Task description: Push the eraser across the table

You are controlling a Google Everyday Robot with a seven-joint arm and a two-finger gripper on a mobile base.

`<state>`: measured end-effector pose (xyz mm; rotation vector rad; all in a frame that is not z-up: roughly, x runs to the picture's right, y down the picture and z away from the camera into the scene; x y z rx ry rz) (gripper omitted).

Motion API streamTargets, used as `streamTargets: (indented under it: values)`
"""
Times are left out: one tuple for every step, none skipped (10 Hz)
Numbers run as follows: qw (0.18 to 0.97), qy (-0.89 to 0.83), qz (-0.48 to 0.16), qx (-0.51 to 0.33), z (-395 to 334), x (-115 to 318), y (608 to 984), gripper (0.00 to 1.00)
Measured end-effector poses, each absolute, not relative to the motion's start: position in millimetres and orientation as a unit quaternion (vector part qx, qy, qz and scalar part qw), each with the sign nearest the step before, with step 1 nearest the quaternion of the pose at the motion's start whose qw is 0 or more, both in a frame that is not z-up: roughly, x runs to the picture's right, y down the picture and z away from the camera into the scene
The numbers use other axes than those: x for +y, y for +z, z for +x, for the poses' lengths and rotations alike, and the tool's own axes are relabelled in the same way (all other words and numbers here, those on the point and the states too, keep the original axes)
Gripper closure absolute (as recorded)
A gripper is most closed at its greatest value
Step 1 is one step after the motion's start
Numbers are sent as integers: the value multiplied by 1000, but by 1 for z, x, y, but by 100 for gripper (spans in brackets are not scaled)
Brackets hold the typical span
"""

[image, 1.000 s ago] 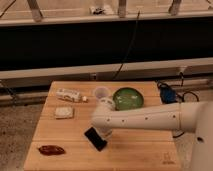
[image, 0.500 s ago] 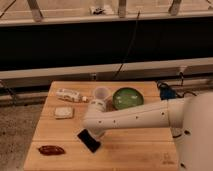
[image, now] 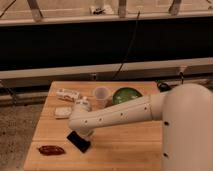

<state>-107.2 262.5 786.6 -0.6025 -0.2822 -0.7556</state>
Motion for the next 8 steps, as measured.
streamTargets:
  values:
    - [873,-370,-287,-135,-110,261,788,98]
    - [871,-377,-285,-134,-115,260,789,98]
    - [867,-386,-283,-137,-129,259,789,98]
    - [864,-396,-279,-140,-143,257,790,98]
    - [860,-405,-277,-142,-153,256,790,98]
    - [857,-413,-275,-141,-157,254,791,98]
    - [854,-420,-273,-140,-159,253,791,98]
    - [853,-422,-272,-140,-161,252,790,98]
